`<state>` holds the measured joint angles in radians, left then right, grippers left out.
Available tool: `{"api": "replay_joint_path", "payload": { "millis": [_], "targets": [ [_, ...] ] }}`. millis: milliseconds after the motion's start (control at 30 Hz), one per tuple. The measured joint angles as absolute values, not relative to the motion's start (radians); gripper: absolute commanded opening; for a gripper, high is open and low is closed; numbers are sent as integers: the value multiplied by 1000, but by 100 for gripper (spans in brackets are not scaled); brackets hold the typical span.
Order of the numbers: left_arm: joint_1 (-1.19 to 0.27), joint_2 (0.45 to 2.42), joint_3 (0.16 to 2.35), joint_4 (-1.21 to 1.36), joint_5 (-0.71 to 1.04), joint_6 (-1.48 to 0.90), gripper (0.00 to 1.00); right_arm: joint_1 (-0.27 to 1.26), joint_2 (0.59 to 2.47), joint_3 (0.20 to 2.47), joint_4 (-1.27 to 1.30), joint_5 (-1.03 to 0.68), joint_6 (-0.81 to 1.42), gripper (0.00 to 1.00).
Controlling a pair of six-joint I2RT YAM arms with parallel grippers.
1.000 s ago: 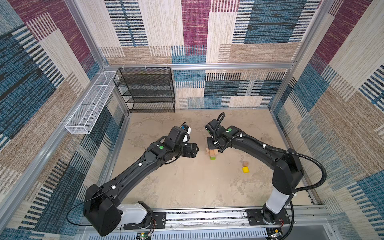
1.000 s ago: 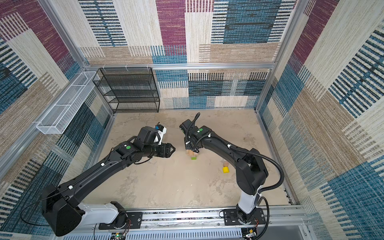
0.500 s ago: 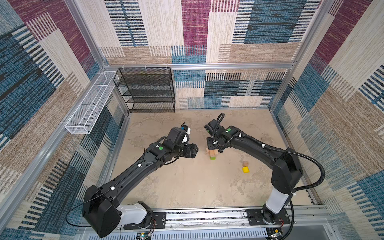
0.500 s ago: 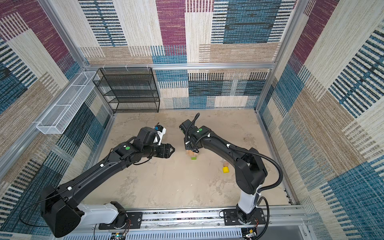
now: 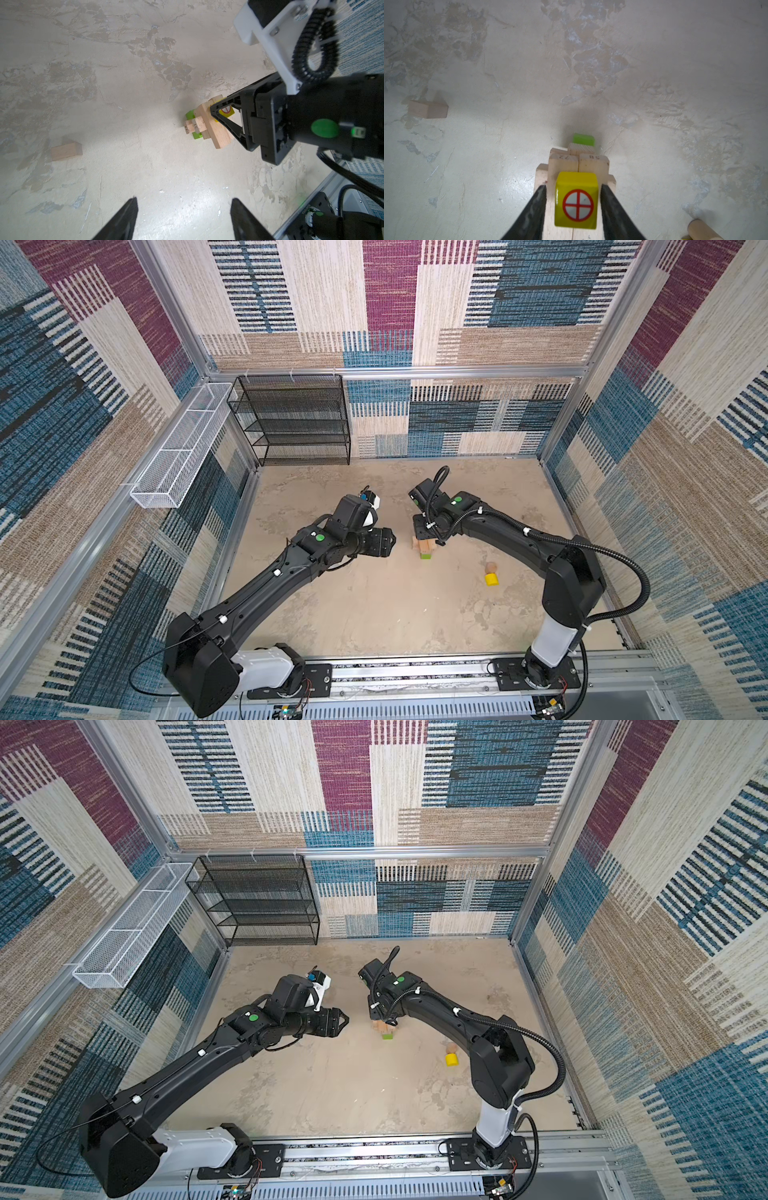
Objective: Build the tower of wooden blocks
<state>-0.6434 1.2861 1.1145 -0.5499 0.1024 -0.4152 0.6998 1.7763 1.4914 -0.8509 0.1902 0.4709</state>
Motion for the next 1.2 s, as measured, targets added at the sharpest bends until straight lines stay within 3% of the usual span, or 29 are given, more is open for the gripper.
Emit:
{"api": "replay_joint_path", "payload": {
  "millis": [300,1200],
  "targets": [
    [-643,1274,1110,-552,85,-415,75,700,1776,1495,-852,183,479,55],
    [-641,1182,1109,-603,25,-345,76,700,1739,1490,-880,171,500,54]
  ]
}}
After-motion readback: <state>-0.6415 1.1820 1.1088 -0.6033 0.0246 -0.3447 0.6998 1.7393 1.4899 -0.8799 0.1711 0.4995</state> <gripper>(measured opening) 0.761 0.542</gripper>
